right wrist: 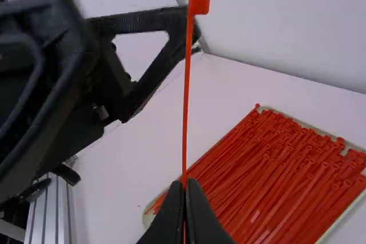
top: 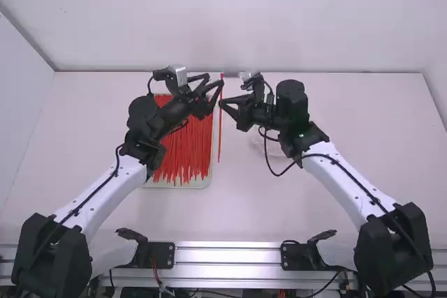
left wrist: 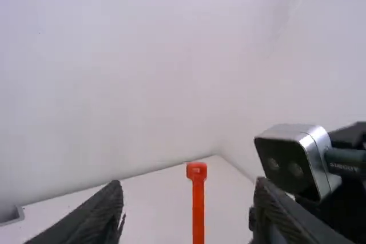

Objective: Fasten the cable tie

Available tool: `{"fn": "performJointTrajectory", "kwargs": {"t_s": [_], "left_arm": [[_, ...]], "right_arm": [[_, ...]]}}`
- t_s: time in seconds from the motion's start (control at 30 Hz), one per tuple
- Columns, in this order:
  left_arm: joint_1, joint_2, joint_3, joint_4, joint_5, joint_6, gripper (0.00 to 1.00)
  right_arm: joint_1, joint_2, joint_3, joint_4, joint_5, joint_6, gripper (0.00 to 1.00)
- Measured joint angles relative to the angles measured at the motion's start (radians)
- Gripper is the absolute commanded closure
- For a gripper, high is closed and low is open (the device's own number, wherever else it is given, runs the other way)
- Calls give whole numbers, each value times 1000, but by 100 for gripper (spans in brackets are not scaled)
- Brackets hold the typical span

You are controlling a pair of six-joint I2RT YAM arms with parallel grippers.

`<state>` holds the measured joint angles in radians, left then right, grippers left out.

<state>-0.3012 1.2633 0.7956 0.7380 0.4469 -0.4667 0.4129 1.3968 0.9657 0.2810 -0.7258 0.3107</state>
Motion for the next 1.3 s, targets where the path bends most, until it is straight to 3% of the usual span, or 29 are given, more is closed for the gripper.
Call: {"fn": "performJointTrajectory", "kwargs": {"t_s": [0.27,0.37,0.6,0.9,1.13,1.3], "left_arm": [[87,0,113,-121,193,68,28],[163,4,176,-143,348,79,20],[256,111,343,-120,723,92,15],[188,295,459,-111,983,91,20],[146,315,459,-51,1027,92,27],[118,315,459,-56,1011,90,41]], "right_arm": [[-112,0,0,2,-174,-30,100],[-154,0,0,25,-275,-56,100],[-204,0,0,53,-420,-129,100],[-187,0,0,90,-481,-249,100],[-168,0,0,170,-491,-276,100],[-166,0,0,180,-492,-271,100]]}}
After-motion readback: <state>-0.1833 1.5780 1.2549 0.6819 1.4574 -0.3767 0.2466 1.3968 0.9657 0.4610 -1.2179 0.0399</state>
